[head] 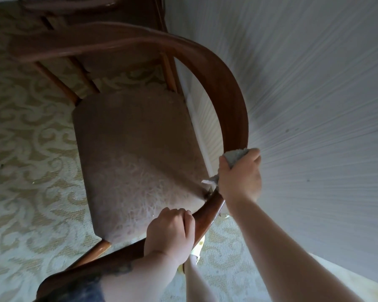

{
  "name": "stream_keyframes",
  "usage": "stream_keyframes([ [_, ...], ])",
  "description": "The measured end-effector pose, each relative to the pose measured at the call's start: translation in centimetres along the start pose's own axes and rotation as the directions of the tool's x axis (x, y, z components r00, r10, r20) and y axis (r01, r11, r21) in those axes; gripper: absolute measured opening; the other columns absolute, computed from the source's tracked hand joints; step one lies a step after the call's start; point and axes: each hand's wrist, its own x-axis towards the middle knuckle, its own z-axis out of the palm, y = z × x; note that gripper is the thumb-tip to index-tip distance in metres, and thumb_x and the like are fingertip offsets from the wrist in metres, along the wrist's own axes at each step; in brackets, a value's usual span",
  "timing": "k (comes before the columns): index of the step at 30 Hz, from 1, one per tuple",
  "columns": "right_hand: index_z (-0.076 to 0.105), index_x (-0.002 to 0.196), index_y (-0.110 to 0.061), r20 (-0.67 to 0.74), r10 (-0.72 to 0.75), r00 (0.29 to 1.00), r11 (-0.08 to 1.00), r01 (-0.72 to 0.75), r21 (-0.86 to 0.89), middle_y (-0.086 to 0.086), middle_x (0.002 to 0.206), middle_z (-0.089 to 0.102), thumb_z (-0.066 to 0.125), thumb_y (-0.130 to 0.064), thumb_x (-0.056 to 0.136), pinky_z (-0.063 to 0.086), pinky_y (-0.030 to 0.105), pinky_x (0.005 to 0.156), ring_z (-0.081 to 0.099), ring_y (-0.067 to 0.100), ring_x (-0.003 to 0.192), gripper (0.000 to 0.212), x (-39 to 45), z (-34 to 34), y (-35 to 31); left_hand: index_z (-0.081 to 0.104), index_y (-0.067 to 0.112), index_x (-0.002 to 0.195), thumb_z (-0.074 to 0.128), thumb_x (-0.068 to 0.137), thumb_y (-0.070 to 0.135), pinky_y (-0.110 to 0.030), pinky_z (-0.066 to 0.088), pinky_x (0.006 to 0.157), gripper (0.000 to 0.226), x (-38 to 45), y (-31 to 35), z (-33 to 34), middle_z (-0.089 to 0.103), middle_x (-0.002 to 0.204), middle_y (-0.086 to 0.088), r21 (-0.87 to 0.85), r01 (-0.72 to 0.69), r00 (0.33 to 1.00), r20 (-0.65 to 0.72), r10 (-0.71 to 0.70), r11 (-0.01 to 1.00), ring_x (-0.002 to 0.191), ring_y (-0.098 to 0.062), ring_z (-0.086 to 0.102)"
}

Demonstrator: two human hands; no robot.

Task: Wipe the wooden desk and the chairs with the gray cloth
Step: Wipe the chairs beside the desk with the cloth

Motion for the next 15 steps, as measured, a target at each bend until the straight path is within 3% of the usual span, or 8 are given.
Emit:
stream_keyframes([
  [4,0.034,0.129,-0.009,0.053,-0.097,0.994,0.989,0.102,-0.109,0.008,0.122,0.05,0.059,-0.044,0.092,0.037,0.034,0.063,0.06,0.031,0.097,0.056,5.2,-1.9,-2.4,0.051,0.028,0.082,0.018,0.099,0.038,-0.022,0.04,0.068,0.039,0.0,0.0,-0.2,0.05,0.081,0.008,0.015,-0.005,1.0,-0.004,0.005,1.0,0.073,-0.01,0.047],
  [7,0.04,0.123,-0.013,0.069,-0.144,0.987,0.968,0.155,-0.196,0.007,0.106,0.057,0.054,-0.049,0.093,0.038,0.035,0.061,0.056,0.024,0.077,0.049,8.8,-2.5,-4.7,0.058,0.026,0.086,0.018,0.099,0.038,-0.022,0.043,0.07,0.043,0.0,0.0,-0.2,0.05,0.081,0.007,0.011,-0.003,1.0,-0.003,0.003,1.0,0.072,-0.01,0.049],
  [9,0.043,0.123,-0.011,0.062,-0.207,0.976,0.932,0.216,-0.292,0.007,0.1,0.057,0.05,-0.048,0.096,0.037,0.034,0.061,0.053,0.023,0.075,0.046,10.6,-2.5,-6.5,0.059,0.026,0.087,0.019,0.098,0.038,-0.022,0.045,0.07,0.044,-0.1,0.0,-0.2,0.051,0.082,0.007,0.012,-0.001,1.0,0.001,0.001,1.0,0.072,-0.01,0.049],
  [12,0.042,0.129,-0.01,0.034,-0.306,0.951,0.87,0.294,-0.396,0.01,0.112,0.058,0.051,-0.039,0.098,0.034,0.034,0.062,0.055,0.023,0.084,0.043,12.0,-2.7,-8.8,0.058,0.027,0.085,0.018,0.098,0.039,-0.021,0.043,0.069,0.044,0.0,0.0,-0.2,0.05,0.081,0.007,0.013,-0.001,1.0,-0.01,0.001,1.0,0.071,-0.009,0.049],
  [15,0.041,0.13,-0.009,-0.06,-0.36,0.931,0.868,0.31,-0.388,0.01,0.115,0.056,0.05,-0.036,0.099,0.032,0.032,0.056,0.055,0.022,0.084,0.042,11.4,-2.1,-8.4,0.059,0.027,0.089,0.019,0.099,0.039,-0.02,0.043,0.07,0.044,-0.1,-0.2,-0.1,0.049,0.082,0.008,0.015,-0.001,1.0,-0.011,0.002,1.0,0.071,-0.008,0.048],
])
